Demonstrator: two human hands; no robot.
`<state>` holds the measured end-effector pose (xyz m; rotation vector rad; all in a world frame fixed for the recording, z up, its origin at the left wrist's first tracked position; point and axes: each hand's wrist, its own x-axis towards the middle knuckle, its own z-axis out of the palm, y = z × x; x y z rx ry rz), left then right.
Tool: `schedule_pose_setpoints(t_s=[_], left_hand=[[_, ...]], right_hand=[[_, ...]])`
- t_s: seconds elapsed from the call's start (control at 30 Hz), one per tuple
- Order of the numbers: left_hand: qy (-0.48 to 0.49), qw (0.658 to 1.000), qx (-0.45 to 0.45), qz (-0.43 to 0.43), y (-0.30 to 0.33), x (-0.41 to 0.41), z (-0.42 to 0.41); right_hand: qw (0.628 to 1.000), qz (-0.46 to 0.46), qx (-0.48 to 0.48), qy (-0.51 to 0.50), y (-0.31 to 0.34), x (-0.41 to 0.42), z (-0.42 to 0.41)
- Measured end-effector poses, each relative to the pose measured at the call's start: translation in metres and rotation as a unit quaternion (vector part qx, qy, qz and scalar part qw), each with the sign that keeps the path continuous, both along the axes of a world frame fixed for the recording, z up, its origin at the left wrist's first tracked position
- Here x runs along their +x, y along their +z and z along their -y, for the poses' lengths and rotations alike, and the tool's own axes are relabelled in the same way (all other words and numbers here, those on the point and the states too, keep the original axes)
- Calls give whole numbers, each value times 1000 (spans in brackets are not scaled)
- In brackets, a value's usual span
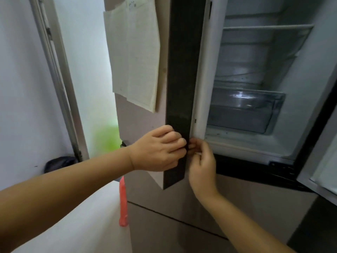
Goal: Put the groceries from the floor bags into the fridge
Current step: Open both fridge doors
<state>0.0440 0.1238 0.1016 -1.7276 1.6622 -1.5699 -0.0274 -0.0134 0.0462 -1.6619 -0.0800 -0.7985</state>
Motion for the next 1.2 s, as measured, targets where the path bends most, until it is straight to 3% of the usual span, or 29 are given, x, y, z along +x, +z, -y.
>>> schedule_pose_setpoints(t_s=[0.23,0.37,0.47,0.6,0.73,0.9,1.0,1.2], left_hand=[[66,986,-148,-48,-25,-37,-61],[138,961,-222,-95,-41,-54,-110],[216,936,-235,-146,-60,-57,-148],[246,869,-325,-280,-78,-59,-178],[149,753,-486,-417,-72,-63,-182],[88,653,-560,-502,-34,-45,-209],[99,626,-562,-532,-23,-22,-232],[95,624,-547,-550,-19,24,-268]], right_hand=[[997,22,-42,56,-15,-43,-68],[974,19,-130,182,-7,-61,-94],[968,109,-187,128,12,-60,-88],[960,99,-246,89,37,-27,-96],[896,122,-426,2,24,16,-139],[843,215,-490,-46,19,38,-198],[843,232,-485,-31,26,49,-229],[828,195,-525,-32,30,74,-269]])
